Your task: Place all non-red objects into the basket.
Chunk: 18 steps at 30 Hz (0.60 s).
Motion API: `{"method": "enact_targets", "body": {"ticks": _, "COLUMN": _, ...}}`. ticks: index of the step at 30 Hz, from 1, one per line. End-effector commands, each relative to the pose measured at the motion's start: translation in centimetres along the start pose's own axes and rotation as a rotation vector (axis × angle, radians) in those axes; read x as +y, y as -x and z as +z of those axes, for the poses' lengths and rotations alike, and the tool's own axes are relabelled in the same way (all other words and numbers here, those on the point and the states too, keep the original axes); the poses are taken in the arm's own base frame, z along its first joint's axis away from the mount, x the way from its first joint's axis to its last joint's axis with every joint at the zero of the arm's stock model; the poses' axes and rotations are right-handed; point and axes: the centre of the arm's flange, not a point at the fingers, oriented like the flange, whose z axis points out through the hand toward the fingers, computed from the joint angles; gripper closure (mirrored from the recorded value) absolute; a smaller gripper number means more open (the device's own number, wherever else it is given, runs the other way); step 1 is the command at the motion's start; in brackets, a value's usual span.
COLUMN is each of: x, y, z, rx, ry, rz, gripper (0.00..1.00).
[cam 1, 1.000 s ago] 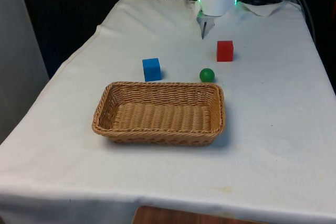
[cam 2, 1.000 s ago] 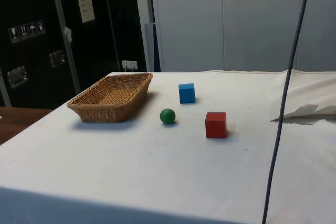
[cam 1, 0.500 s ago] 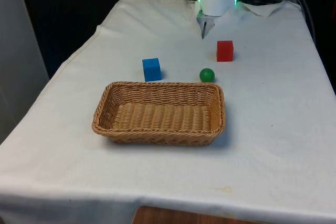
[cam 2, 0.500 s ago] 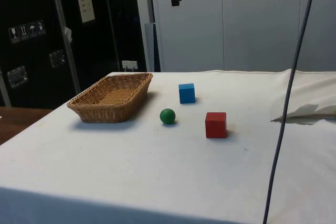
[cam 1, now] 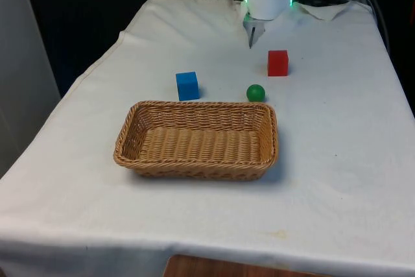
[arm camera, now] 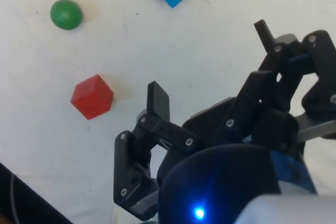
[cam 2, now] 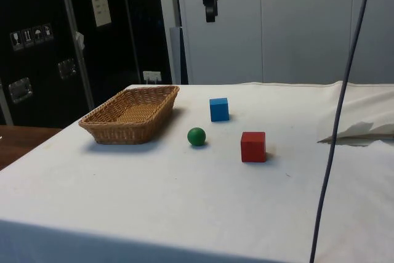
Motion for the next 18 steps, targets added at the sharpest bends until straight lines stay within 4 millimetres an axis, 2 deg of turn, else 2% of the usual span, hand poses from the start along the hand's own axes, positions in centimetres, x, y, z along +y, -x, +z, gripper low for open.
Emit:
{"method": "enact_targets", "body": {"ticks": 1, "x": 0.2, "y": 0.0, "z": 0.5, "rx": 0.009, "ry": -0.008, "rz": 0.0, "gripper": 0.0}}
{"method": "enact_targets", "body": {"ticks": 5, "x": 0.3, "y": 0.1, "z": 2.0, "rx": 0.012, "ry": -0.028, "rz": 0.001, "gripper": 0.0}}
{"method": "enact_targets", "body": {"ticks": 18, "x": 0.1, "y": 0.6, "z": 4.7, "rx": 0.012, "ry": -0.034, "rz": 0.004, "gripper": 0.0}}
